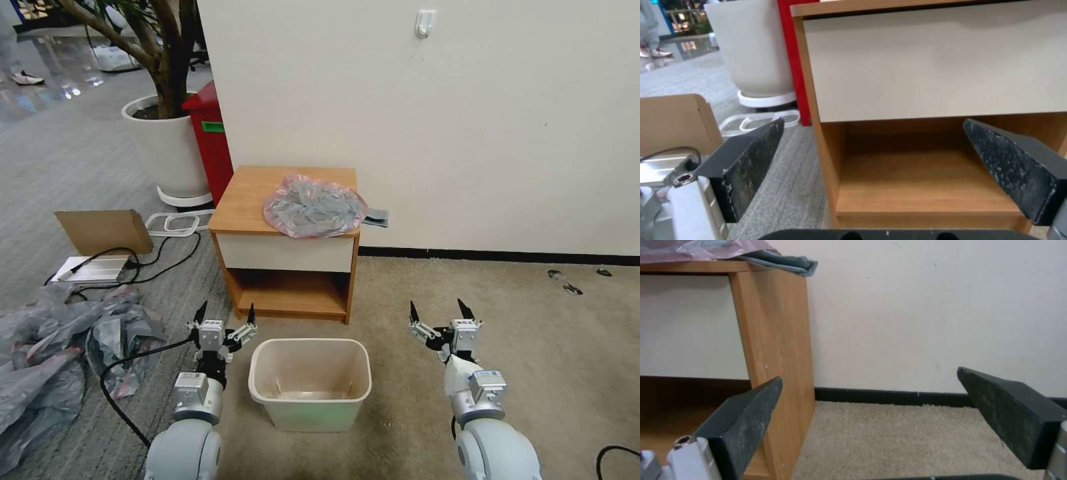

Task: Pick up the garbage bag from the table and place it over the trash can.

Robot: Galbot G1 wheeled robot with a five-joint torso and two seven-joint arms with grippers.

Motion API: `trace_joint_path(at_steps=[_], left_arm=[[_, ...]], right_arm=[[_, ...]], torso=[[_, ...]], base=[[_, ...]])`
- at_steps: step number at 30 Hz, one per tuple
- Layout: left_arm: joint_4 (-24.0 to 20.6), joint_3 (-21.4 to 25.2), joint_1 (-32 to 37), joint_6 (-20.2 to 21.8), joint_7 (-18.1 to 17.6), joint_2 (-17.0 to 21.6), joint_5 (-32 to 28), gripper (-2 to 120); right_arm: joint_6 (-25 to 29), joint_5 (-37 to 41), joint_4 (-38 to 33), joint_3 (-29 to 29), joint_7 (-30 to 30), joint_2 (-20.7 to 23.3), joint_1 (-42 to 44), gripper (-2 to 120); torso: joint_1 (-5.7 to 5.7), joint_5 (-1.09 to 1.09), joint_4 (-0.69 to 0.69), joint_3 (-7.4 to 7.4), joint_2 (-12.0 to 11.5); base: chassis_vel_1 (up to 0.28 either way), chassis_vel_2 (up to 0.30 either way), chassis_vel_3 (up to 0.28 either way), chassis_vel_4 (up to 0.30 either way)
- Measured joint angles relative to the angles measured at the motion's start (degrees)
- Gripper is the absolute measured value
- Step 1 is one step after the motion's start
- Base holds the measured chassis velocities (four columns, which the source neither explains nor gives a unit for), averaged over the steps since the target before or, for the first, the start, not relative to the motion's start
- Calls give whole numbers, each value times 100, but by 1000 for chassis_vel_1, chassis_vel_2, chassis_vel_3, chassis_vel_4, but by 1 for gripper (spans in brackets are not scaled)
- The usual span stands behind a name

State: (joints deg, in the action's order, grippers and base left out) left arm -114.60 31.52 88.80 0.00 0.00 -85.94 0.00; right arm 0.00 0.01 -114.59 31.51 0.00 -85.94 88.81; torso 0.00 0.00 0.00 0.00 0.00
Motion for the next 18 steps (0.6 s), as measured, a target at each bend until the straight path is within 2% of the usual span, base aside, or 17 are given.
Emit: trace_joint_path(at_steps=[18], left_arm=[[0, 0, 0, 0, 0, 0, 0, 100]], right_arm=[[0, 0, 0, 0, 0, 0, 0, 100]], torso=[[0, 0, 0, 0, 0]], base=[[0, 0, 0, 0]])
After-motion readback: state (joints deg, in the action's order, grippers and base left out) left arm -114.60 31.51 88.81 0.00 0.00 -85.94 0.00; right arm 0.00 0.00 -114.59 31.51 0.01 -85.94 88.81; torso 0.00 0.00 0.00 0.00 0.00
